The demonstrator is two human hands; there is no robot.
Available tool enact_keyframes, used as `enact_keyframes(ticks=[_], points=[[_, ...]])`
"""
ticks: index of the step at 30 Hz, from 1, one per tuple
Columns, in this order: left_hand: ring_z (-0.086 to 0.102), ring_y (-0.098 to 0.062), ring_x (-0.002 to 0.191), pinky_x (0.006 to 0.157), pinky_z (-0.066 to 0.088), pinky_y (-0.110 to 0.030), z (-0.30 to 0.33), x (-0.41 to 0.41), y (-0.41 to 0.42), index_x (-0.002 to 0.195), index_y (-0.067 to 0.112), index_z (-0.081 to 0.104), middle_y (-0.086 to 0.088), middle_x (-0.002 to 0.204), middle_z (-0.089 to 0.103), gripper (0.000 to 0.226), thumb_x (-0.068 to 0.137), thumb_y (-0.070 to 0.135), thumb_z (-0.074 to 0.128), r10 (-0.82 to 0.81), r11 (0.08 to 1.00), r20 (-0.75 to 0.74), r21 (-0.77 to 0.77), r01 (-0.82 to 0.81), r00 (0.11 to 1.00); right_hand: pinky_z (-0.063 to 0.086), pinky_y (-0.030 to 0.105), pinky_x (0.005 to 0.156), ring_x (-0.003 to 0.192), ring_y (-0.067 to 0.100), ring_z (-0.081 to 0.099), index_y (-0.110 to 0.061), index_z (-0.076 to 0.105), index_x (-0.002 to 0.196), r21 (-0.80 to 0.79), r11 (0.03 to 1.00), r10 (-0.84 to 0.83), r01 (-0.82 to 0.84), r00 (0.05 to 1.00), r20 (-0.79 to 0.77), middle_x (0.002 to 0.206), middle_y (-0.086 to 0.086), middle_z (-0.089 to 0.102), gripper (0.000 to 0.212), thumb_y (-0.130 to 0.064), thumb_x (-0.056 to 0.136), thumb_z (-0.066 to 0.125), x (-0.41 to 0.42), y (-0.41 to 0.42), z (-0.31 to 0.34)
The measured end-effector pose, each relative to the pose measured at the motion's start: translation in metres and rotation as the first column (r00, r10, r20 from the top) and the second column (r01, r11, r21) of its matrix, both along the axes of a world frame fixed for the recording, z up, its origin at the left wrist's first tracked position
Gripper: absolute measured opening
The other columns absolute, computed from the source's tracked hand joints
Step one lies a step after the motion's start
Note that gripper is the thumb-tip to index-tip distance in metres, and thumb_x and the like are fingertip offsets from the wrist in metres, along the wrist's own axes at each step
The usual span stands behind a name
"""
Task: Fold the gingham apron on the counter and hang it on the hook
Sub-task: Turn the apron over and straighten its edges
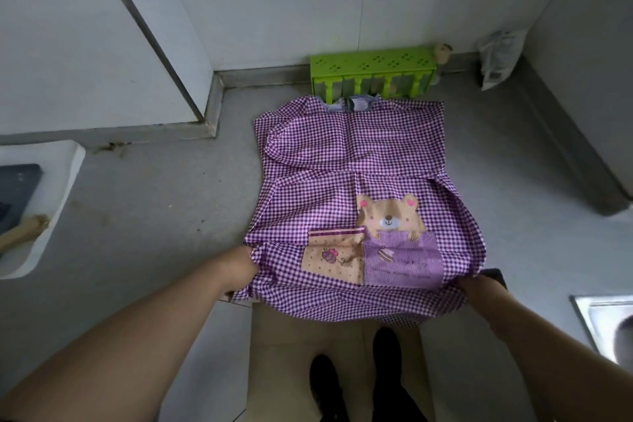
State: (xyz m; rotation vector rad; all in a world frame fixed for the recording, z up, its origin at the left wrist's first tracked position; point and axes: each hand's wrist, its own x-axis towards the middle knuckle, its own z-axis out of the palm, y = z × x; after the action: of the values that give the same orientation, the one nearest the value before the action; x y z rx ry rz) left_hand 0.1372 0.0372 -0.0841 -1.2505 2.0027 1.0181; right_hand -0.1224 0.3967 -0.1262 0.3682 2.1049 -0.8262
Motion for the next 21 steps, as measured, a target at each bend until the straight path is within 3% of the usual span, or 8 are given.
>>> enact_keyframes(ticks=[2, 6, 10, 12, 14, 16, 18, 21], points=[[0.062, -0.026, 0.123, 0.114, 0.045, -0.046, 0.008, -0.01, -0.005, 0.141, 0.029, 0.062, -0.004, 0.141, 0.065, 0.043, 0.106, 0.046, 0.043, 0.037, 0.998, -0.114, 0.059, -0.03, 0.993, 0.043, 0.048, 0.113, 0.123, 0.038, 0.058, 0.001, 0.058, 0.135, -0.071, 0.997, 0.006, -0.005, 1.0, 0.012, 0.138, 0.021, 0.06, 0.044, -0.032, 0.107, 0.047, -0.006, -0.01, 0.016], [0.066, -0.027, 0.123, 0.116, 0.044, -0.05, 0.028, -0.025, -0.032, 0.137, 0.025, 0.067, -0.001, 0.137, 0.07, 0.07, 0.084, 0.07, 0.067, 0.576, 0.787, -0.284, 0.445, -0.427, 0.766, 0.048, 0.047, 0.101, 0.099, 0.032, 0.067, -0.007, 0.065, 0.117, -0.449, 0.871, -0.215, 0.199, 0.977, 0.015, 0.108, 0.011, 0.071, 0.057, -0.058, 0.102, 0.045, -0.021, -0.018, 0.075], [0.062, -0.03, 0.131, 0.12, 0.04, -0.051, 0.022, 0.01, -0.023, 0.147, 0.019, 0.055, -0.004, 0.144, 0.065, 0.116, 0.045, 0.045, 0.103, 0.381, 0.823, -0.108, 0.493, -0.283, 0.918, 0.048, 0.046, 0.109, 0.113, 0.031, 0.068, -0.009, 0.059, 0.138, -0.362, 0.918, 0.186, -0.164, 0.982, 0.027, 0.136, 0.015, 0.065, 0.081, -0.06, 0.077, 0.073, -0.006, 0.017, 0.067], [0.067, -0.034, 0.124, 0.116, 0.045, -0.056, 0.005, 0.024, -0.024, 0.147, 0.012, 0.057, -0.009, 0.133, 0.073, 0.111, 0.049, 0.037, 0.102, 0.343, 0.846, -0.074, 0.458, -0.274, 0.936, 0.05, 0.042, 0.106, 0.113, 0.031, 0.067, 0.0, 0.052, 0.143, -0.196, 0.928, 0.312, -0.317, 0.948, -0.057, 0.137, 0.018, 0.062, 0.116, -0.067, 0.055, 0.088, 0.006, 0.026, 0.063], [0.071, -0.035, 0.115, 0.112, 0.049, -0.057, 0.015, 0.014, -0.022, 0.14, 0.006, 0.062, -0.014, 0.123, 0.076, 0.068, 0.084, 0.036, 0.086, 0.392, 0.858, -0.131, 0.408, -0.311, 0.911, 0.06, 0.041, 0.087, 0.097, 0.031, 0.074, 0.005, 0.06, 0.133, -0.283, 0.926, 0.244, -0.249, 0.968, -0.051, 0.114, 0.019, 0.074, 0.08, -0.047, 0.077, 0.085, 0.005, 0.014, 0.081], [0.071, -0.034, 0.114, 0.109, 0.05, -0.054, 0.035, 0.001, -0.019, 0.128, 0.01, 0.071, -0.015, 0.124, 0.076, 0.045, 0.1, 0.044, 0.067, 0.54, 0.806, -0.232, 0.42, -0.418, 0.809, 0.058, 0.044, 0.084, 0.097, 0.037, 0.074, 0.002, 0.067, 0.123, -0.391, 0.915, 0.12, -0.097, 0.992, 0.036, 0.103, 0.021, 0.076, 0.046, -0.037, 0.101, 0.059, -0.002, -0.002, 0.106], [0.07, -0.039, 0.117, 0.103, 0.053, -0.054, 0.056, -0.003, -0.017, 0.121, 0.016, 0.076, -0.016, 0.124, 0.076, 0.057, 0.094, 0.065, 0.064, 0.687, 0.662, -0.233, 0.592, -0.46, 0.689, 0.054, 0.045, 0.087, 0.102, 0.04, 0.072, -0.006, 0.07, 0.117, -0.465, 0.885, 0.019, 0.022, 0.996, 0.083, 0.108, 0.019, 0.076, 0.056, -0.054, 0.102, 0.046, -0.012, -0.008, 0.128], [0.065, -0.043, 0.126, 0.112, 0.047, -0.06, 0.069, 0.012, -0.001, 0.14, 0.013, 0.064, -0.02, 0.133, 0.071, 0.065, 0.087, 0.049, 0.08, 0.563, 0.656, -0.102, 0.658, -0.368, 0.82, 0.055, 0.046, 0.093, 0.104, 0.034, 0.072, -0.013, 0.061, 0.133, -0.35, 0.915, 0.241, -0.201, 0.968, 0.075, 0.116, 0.013, 0.074, 0.055, -0.05, 0.091, 0.063, -0.001, -0.004, 0.144]])
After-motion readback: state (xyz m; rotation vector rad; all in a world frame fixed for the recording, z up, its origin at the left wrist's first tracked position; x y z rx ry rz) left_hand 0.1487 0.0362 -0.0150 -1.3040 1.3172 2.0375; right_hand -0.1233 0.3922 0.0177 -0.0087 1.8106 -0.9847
